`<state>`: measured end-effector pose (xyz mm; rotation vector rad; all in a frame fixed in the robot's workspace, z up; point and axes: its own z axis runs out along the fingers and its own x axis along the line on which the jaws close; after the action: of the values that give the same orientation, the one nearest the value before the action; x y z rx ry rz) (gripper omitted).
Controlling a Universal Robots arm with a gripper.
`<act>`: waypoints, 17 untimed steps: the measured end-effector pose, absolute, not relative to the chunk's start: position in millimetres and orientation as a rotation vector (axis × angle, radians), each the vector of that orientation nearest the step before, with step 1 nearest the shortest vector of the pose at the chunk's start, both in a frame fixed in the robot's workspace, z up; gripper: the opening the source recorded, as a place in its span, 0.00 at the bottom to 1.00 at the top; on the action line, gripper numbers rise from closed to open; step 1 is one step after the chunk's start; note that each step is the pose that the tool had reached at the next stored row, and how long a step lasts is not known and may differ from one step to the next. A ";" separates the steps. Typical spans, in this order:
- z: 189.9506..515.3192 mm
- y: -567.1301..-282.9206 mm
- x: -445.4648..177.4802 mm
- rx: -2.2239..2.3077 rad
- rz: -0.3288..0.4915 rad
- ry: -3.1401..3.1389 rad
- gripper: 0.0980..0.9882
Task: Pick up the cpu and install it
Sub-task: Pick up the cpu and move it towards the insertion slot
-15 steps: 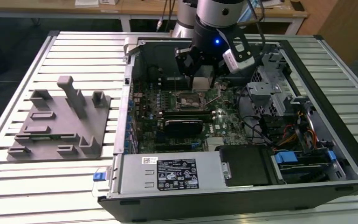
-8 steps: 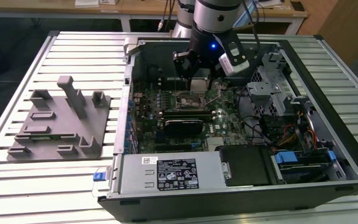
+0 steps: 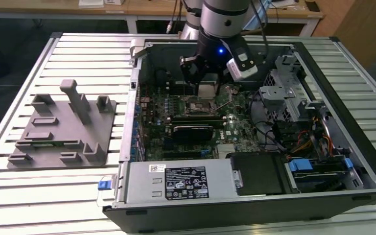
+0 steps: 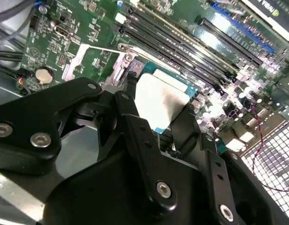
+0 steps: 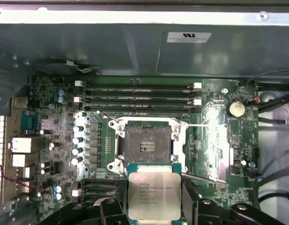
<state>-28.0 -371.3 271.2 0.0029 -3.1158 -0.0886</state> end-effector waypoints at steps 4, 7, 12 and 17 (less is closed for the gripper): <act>267.7 -366.1 -30.5 0.012 -0.088 -3.116 0.50; 265.3 -361.4 -31.4 0.016 -0.086 -3.116 0.50; 260.5 -354.4 -33.1 0.022 -0.079 -3.115 0.50; 256.9 -352.5 -33.9 0.025 -0.073 -3.115 0.50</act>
<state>-33.9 -352.5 256.9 0.0245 -3.1153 -0.0731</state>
